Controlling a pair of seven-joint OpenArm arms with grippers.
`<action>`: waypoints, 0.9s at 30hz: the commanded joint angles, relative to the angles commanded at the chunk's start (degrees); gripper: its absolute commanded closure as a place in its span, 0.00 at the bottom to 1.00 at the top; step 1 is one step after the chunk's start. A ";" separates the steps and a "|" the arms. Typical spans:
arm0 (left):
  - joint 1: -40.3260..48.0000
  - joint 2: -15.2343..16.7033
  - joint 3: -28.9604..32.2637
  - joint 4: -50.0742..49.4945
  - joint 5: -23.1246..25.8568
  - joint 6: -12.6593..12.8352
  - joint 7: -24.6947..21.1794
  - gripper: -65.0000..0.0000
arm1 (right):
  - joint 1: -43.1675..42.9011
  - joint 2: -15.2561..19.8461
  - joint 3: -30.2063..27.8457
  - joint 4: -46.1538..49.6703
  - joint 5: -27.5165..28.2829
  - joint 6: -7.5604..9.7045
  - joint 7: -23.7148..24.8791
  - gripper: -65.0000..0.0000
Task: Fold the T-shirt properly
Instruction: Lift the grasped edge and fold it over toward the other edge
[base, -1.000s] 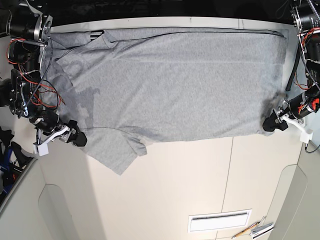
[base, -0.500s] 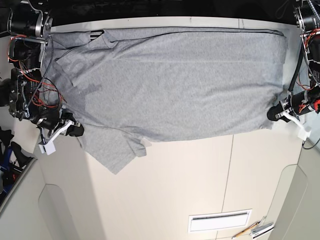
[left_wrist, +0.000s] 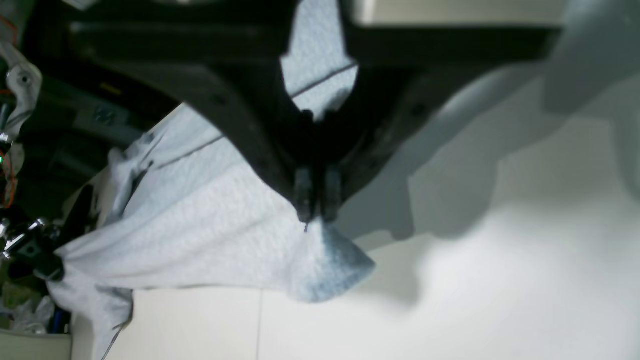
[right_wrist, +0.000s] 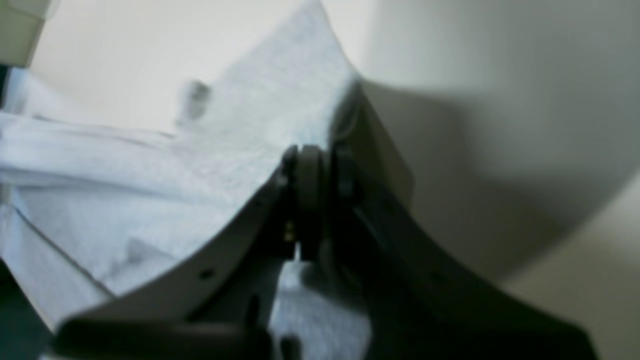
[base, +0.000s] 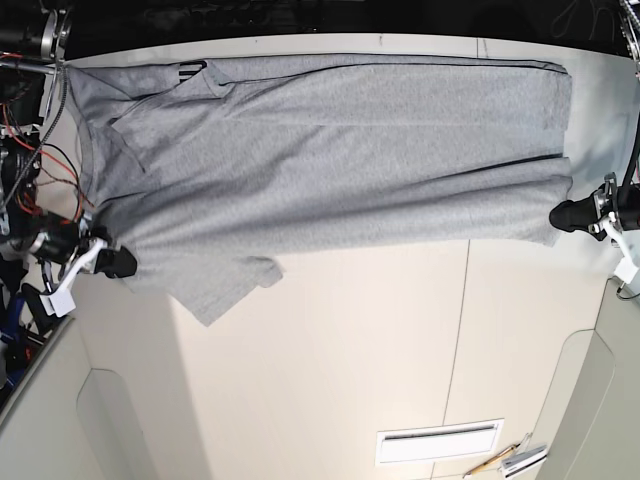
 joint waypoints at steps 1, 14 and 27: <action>-0.02 -0.28 0.00 0.37 -0.55 0.00 0.00 1.00 | -2.08 0.17 0.76 2.14 0.02 0.00 -0.02 1.00; 12.15 -3.82 0.00 10.34 -4.79 0.00 0.00 1.00 | -20.46 0.31 12.83 17.16 3.28 0.07 -0.48 1.00; 21.09 -3.10 -0.85 12.44 -4.35 0.00 0.00 1.00 | -27.61 0.17 12.87 17.18 3.96 0.07 0.00 1.00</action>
